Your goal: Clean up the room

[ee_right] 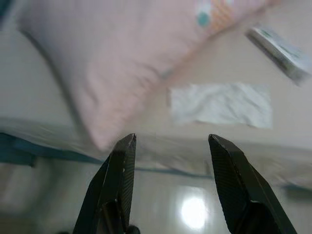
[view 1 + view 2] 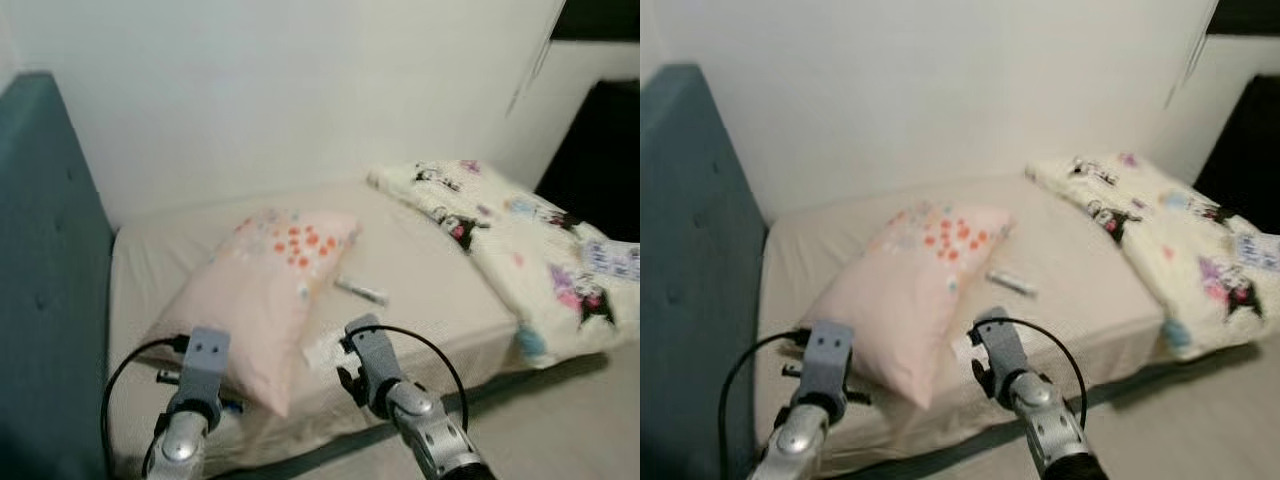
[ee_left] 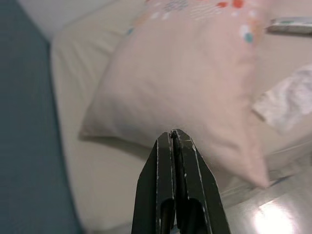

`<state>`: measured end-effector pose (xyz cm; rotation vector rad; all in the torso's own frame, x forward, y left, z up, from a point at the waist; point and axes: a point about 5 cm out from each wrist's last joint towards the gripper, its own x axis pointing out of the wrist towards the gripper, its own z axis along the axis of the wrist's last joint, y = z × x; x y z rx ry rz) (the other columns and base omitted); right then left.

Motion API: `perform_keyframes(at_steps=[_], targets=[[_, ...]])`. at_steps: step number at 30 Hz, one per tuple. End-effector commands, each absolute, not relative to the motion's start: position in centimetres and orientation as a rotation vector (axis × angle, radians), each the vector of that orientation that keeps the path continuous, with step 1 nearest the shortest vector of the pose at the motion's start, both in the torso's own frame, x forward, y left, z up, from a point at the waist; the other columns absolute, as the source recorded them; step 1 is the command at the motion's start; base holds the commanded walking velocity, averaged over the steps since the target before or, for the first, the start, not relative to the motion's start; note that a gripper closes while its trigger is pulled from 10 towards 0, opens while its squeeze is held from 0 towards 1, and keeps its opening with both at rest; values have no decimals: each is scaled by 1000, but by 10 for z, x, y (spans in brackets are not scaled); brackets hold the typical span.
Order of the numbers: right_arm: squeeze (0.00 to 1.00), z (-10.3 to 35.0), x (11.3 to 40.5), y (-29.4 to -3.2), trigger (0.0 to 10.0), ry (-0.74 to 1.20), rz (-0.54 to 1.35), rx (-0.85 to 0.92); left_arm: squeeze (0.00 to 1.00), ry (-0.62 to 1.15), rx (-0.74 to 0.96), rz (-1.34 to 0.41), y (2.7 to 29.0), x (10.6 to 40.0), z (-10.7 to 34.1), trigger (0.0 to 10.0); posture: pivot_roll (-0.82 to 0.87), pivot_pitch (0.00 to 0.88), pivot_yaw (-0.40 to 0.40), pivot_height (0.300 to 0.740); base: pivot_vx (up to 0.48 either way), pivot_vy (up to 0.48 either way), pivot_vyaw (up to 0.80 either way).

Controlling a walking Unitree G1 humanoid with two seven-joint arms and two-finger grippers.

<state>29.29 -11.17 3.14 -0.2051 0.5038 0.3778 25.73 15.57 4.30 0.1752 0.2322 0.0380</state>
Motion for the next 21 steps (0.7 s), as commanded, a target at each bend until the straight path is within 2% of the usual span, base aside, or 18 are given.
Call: perform_keyframes(at_steps=[1, 10, 17, 21], targets=[[0, 32, 293, -111, 10000, 485, 374, -186, 0, 257, 151, 29, 154, 253, 38, 10000, -20, 0, 8, 740, 0, 0, 0], [0, 26, 290, -112, 10000, 463, 366, -265, 0, 198, 9, 72, 155, 247, 45, 10000, -6, 0, 14, 740, 0, 0, 0], [0, 30, 293, -117, 10000, 344, 289, -374, 0, 178, 21, 110, 159, 244, 43, 10000, -5, 0, 13, 740, 0, 0, 0], [0, 32, 294, -119, 10000, 304, 257, -381, 0, 185, 29, 123, 159, 244, 41, 10000, -9, 0, 18, 740, 0, 0, 0]])
